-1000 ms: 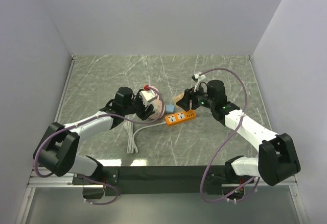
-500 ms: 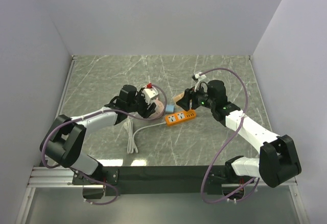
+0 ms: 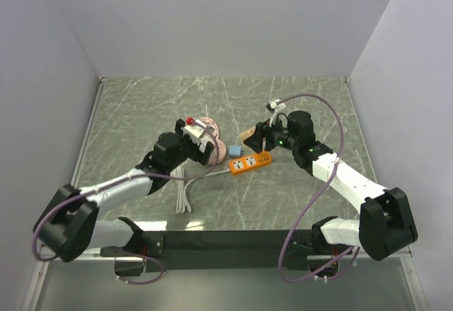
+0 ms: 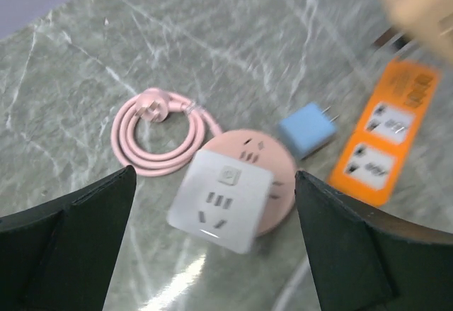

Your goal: Insert the plug

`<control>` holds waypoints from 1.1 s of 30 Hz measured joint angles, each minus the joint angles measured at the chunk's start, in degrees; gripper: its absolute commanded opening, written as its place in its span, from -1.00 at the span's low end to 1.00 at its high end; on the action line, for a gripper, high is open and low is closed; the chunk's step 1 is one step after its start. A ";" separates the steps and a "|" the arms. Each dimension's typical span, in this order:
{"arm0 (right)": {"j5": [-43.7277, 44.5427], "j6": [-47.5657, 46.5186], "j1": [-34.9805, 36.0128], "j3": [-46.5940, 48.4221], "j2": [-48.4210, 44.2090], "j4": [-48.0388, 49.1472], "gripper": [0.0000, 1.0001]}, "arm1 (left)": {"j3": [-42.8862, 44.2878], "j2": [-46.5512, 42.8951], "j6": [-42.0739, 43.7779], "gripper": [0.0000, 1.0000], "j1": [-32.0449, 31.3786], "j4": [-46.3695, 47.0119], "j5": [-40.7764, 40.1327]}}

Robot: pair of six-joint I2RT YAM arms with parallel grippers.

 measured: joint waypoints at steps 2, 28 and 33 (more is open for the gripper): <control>-0.11 0.00 0.00 0.00 0.00 0.24 -1.00 | -2.60 -4.39 -3.17 0.99 -2.64 1.84 -3.34; -1.95 0.28 0.00 -0.22 0.00 2.75 -1.00 | -11.34 -7.43 -29.44 0.99 -8.00 -2.58 -21.27; -2.34 0.46 0.00 -0.33 -0.02 2.97 -1.00 | -9.94 -1.18 -29.42 0.99 -8.00 -4.79 -23.30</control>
